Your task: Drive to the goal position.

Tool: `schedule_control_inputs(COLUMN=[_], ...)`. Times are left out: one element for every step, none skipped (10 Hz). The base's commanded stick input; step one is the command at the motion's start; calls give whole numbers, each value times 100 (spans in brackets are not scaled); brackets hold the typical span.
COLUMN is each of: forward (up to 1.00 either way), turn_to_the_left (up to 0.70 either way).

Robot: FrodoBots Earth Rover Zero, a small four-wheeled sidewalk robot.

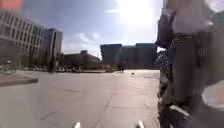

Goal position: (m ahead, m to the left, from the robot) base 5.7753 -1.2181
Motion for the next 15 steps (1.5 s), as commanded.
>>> schedule_control_inputs(forward=[70, 70, 70, 70, 70, 70, 70, 70, 70, 70, 70, 70, 70, 70, 70], turn_to_the_left=[13, 13, 13, 13, 13, 13, 13, 13, 13, -1, -1, -1, -1, -1, -1])
